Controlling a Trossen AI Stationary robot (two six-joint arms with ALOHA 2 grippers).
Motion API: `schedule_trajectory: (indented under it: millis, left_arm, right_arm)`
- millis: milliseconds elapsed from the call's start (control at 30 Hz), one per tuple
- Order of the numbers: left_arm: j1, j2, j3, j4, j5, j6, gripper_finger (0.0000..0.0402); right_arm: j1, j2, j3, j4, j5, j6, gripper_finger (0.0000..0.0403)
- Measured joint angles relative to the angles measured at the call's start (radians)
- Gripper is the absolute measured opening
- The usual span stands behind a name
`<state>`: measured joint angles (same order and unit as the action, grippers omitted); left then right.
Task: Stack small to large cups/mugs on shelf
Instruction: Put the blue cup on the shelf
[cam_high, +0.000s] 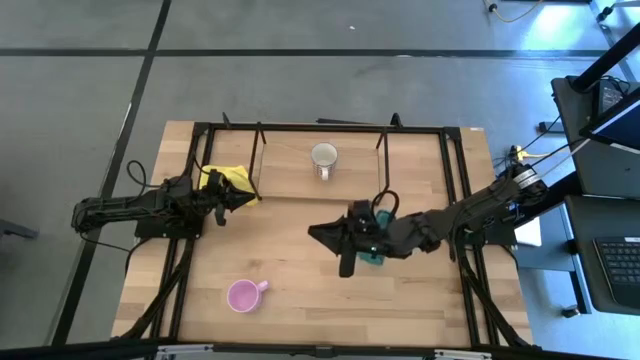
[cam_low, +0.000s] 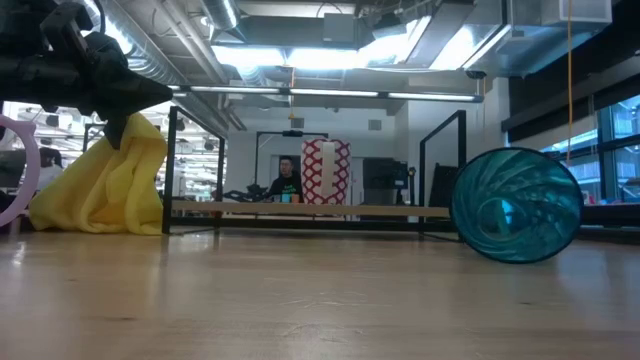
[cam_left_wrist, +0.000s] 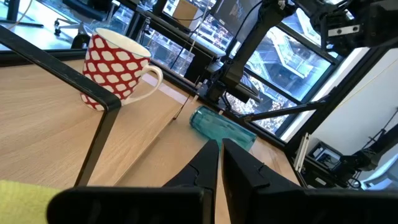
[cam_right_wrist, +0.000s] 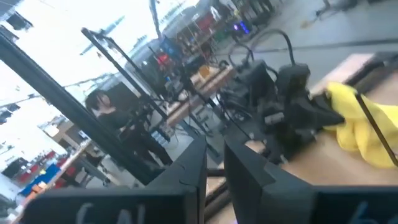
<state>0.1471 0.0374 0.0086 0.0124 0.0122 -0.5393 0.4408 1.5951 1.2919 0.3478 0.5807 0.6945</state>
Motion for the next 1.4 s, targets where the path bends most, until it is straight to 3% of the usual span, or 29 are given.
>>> schedule_trajectory:
  millis: [233,333,467,533,700,800,900,1067,1133,1300,1400]
  left_arm:
    - [0.0,0.0,0.0,0.057,-0.057,-0.003,0.0014]
    - [0.0,0.0,0.0,0.134,-0.018,-0.135,0.0014]
    - [0.002,0.0,0.0,0.199,-0.095,-0.141,0.0014]
    - [-0.002,-0.005,0.0,0.221,-0.026,-0.209,0.0014]
    - [-0.071,-0.005,0.0,0.386,0.266,-0.416,0.0014]
    - [-0.135,-0.007,0.003,0.496,0.329,-0.518,0.0014]
    - [-0.184,-0.006,0.001,0.447,0.336,-0.528,0.0014]
    - [-0.216,-0.005,0.0,0.139,0.31,-0.593,0.0014]
    - [-0.228,-0.005,0.0,0.1,0.293,-0.592,0.0014]
    - [-0.254,-0.006,0.0,0.366,0.262,-0.549,0.0014]
    - [-0.253,-0.006,0.0,0.52,0.228,-0.449,0.0014]
  right_arm:
    - [0.029,-0.018,0.0,0.173,0.001,-0.197,0.0055]
    - [0.056,-0.037,0.0,0.182,0.023,-0.271,0.0055]
    - [0.087,-0.064,0.0,0.189,0.081,-0.343,0.0055]
    - [0.101,-0.072,0.0,0.188,0.101,-0.367,0.0055]
    - [0.128,-0.083,0.0,0.187,0.107,-0.406,0.0055]
    - [0.128,-0.084,0.0,0.182,0.107,-0.416,0.0055]
    - [0.127,-0.084,0.0,0.181,0.111,-0.429,0.0055]
    - [0.128,-0.086,0.0,0.181,0.11,-0.441,0.0055]
    - [0.127,-0.088,0.0,0.183,0.11,-0.442,0.0055]
    - [0.127,-0.088,0.0,0.183,0.111,-0.439,0.0055]
    - [0.127,-0.088,0.0,0.183,0.136,-0.442,0.0055]
